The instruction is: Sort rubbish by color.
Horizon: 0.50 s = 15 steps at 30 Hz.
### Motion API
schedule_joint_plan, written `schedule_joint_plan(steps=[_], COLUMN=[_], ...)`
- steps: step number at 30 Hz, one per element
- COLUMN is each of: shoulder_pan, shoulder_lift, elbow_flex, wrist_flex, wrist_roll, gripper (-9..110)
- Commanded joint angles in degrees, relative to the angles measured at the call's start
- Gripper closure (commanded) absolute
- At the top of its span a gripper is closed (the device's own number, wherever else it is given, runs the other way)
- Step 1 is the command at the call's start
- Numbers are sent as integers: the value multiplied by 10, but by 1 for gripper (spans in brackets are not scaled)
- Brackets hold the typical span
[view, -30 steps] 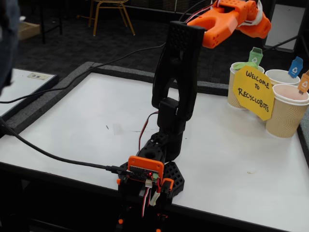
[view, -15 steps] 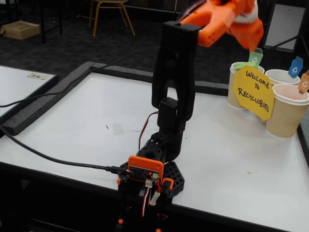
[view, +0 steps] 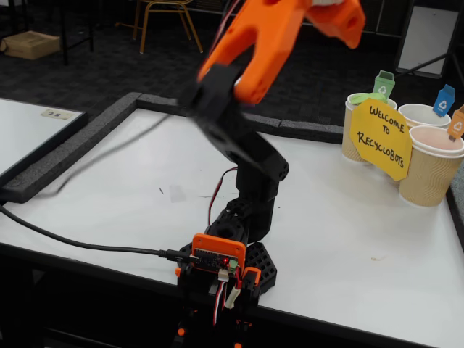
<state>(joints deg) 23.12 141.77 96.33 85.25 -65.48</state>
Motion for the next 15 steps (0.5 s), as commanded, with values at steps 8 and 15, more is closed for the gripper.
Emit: schedule_joint_plan(steps=[8,15], shoulder_pan=[18,69], shoulder_lift=[211,237], elbow_flex=[117,156], wrist_flex=[77,80], wrist_roll=[153,178], gripper=[101,101])
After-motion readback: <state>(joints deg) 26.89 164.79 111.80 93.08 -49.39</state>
